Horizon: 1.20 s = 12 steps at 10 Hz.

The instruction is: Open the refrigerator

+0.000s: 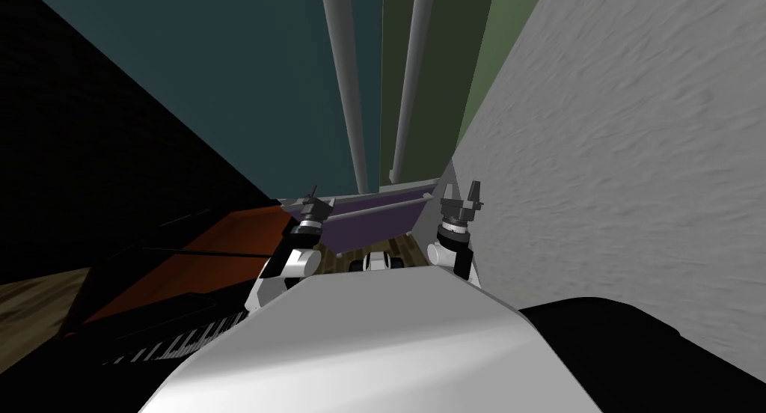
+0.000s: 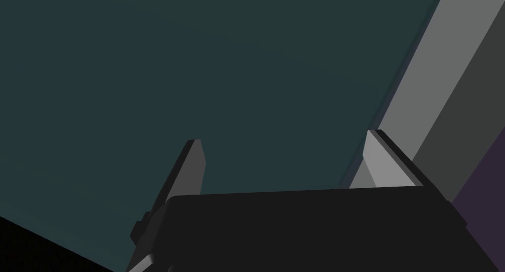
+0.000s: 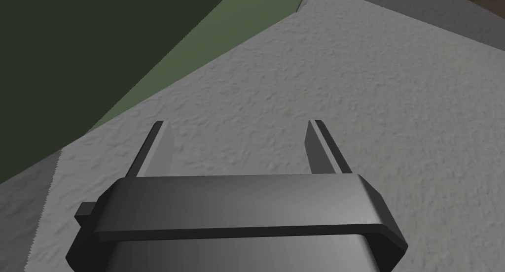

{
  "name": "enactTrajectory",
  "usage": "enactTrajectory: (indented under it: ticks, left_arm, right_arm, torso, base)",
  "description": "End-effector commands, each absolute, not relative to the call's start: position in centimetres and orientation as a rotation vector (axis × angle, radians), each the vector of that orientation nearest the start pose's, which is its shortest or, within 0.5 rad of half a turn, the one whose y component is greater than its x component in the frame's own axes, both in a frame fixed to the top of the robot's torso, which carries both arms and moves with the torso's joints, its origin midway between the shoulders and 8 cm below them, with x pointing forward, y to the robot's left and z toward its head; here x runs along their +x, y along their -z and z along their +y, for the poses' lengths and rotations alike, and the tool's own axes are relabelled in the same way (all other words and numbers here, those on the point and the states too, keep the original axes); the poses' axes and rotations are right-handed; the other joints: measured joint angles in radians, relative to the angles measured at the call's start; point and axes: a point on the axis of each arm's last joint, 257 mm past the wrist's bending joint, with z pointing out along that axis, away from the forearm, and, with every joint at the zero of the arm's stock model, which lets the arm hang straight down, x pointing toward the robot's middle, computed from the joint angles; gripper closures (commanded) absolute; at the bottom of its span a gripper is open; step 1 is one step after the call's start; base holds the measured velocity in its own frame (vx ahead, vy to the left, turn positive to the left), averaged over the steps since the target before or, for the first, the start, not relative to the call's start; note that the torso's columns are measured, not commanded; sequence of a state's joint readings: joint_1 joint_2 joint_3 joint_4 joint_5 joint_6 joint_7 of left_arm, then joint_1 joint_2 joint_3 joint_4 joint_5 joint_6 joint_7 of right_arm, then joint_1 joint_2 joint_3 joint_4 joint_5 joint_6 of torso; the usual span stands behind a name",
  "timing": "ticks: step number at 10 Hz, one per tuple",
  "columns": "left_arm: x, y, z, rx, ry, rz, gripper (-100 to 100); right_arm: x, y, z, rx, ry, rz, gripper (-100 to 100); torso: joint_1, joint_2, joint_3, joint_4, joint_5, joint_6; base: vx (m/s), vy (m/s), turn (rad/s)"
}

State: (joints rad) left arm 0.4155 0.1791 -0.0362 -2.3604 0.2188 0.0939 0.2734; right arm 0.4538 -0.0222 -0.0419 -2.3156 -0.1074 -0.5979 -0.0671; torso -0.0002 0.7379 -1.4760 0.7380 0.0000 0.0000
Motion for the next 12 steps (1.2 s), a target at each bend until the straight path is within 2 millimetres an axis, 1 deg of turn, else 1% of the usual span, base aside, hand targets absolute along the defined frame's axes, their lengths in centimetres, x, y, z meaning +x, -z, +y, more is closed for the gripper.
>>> enactTrajectory:
  ticks: [1,6,7,9,12]
  left_arm:
    - [41.9,5.3,24.6,-1.242,1.626,0.924,-100]
    - [42.2,7.4,23.0,-1.393,1.671,0.975,-100]
    - [42.2,7.6,23.0,-1.400,1.667,0.981,-100]
    - [42.2,8.4,22.2,-1.465,1.685,1.007,-100]
    - [42.1,9.1,21.2,-1.531,1.706,1.032,-100]
  right_arm:
    - [31.6,-7.2,-29.4,0.578,-1.445,0.423,0]
    - [31.6,-7.2,-29.4,0.578,-1.445,0.423,0]
    - [31.6,-7.2,-29.4,0.578,-1.445,0.423,0]
    - [31.6,-7.2,-29.4,0.578,-1.445,0.423,0]
    - [31.6,-7.2,-29.4,0.578,-1.445,0.423,0]
  torso:
    - [0.000,0.000,0.000,0.000,0.000,0.000]
    - [0.001,0.001,0.001,0.000,0.000,0.000]
    - [-0.001,0.000,0.000,0.000,0.000,0.000]
    - [0.001,-0.001,-0.001,-0.001,0.000,0.001]
    - [-0.001,-0.002,-0.002,-0.001,0.000,0.001]
  base:
    - [0.043,-0.071,0.037]
    - [0.038,-0.071,0.043]
    - [0.031,-0.063,0.026]
    - [0.031,-0.050,0.038]
    - [0.036,-0.062,0.029]
